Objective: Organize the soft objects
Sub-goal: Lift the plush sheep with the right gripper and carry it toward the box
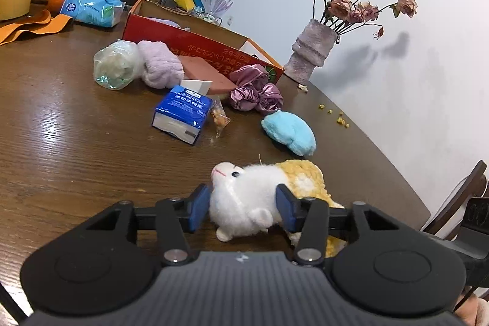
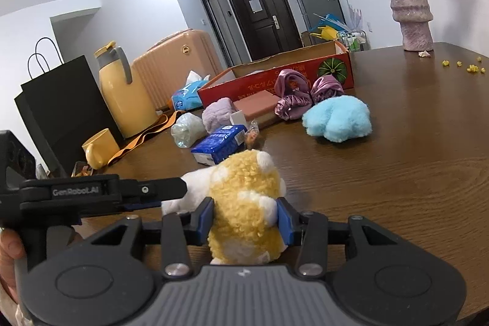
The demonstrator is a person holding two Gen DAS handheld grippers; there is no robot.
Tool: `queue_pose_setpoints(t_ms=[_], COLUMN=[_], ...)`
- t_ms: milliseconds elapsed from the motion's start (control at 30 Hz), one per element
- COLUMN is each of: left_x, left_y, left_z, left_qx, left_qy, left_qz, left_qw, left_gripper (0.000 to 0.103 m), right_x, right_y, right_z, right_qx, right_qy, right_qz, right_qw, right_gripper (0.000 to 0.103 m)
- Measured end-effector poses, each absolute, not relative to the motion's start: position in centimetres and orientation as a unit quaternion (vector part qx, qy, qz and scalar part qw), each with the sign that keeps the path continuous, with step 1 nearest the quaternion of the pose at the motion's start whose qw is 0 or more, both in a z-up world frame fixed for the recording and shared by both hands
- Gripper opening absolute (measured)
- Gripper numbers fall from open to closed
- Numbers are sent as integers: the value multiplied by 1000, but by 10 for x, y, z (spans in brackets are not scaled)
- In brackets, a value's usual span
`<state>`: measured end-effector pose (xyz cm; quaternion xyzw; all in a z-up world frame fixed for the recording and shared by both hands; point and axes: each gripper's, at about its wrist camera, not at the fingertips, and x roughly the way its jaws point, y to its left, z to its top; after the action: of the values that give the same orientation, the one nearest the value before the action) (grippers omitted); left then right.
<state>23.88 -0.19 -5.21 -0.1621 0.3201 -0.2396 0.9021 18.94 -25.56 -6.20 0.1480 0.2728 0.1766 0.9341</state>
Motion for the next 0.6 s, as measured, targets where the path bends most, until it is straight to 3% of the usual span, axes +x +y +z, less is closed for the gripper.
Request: queue_pose_setpoints(t_ms=[100,167,233,600], left_x=[235,235,237,265], left_y=[-2,-2,-4,-34], left_z=[-54,-56,-56,-28], left_qx=[-153,-150,-146,-98], left_qy=[323,327,326,288], left_qz=[-241,-243,-239,-266], left_qw=[902,901,903,915], left_gripper=[55,45,42,40], right_x=[195,196,197,213], right_y=[-255,-256,-256,-279], right_z=[-66,-68,-70,-56], right_qx=[159,164,165,183], right_qy=[274,272,272,250], right_qz=[181,187,190,188], right_qw=[931,930,929,932], right_gripper=[45,45,45,41])
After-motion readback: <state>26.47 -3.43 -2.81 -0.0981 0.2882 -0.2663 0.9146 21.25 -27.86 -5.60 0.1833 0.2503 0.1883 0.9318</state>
